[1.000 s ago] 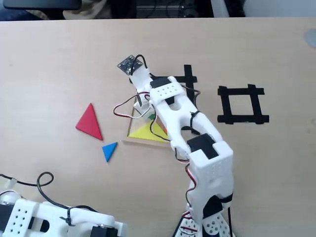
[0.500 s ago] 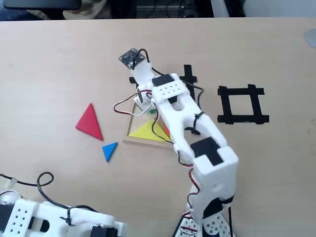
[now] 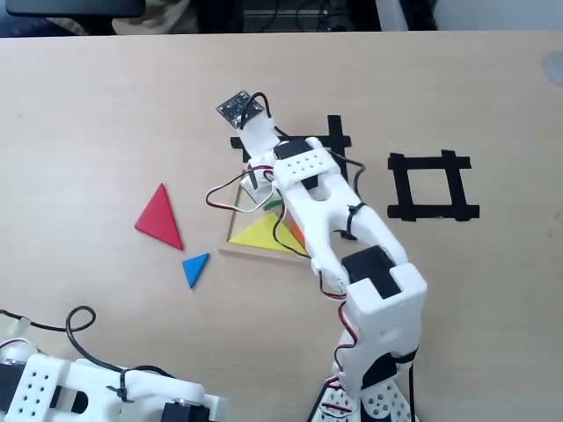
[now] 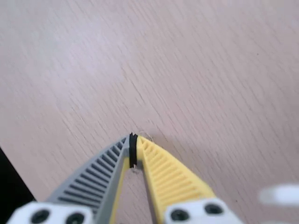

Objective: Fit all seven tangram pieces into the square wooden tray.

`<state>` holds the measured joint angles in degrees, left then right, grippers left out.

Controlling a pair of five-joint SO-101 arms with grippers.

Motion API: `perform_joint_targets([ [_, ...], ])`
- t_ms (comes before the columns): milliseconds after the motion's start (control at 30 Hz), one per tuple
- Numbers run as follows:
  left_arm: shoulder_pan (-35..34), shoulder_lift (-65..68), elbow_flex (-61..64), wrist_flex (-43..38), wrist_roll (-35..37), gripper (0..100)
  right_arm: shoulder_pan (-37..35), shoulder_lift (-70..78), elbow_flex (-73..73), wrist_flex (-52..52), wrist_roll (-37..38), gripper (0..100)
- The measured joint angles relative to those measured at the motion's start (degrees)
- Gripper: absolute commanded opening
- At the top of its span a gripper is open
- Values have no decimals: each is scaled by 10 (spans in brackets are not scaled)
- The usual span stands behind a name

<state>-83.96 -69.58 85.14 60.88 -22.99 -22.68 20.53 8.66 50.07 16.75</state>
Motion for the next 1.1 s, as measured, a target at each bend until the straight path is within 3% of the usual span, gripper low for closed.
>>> perform_joint_targets([
  [167,0,0,0,0,0,30,-38,-10,0,-1,0,4],
  [467,0,0,0,0,0,30,-62,25,-19,-6,0,11],
  [1100,0,0,0,0,0,30,-35,84,-81,-6,0,11],
])
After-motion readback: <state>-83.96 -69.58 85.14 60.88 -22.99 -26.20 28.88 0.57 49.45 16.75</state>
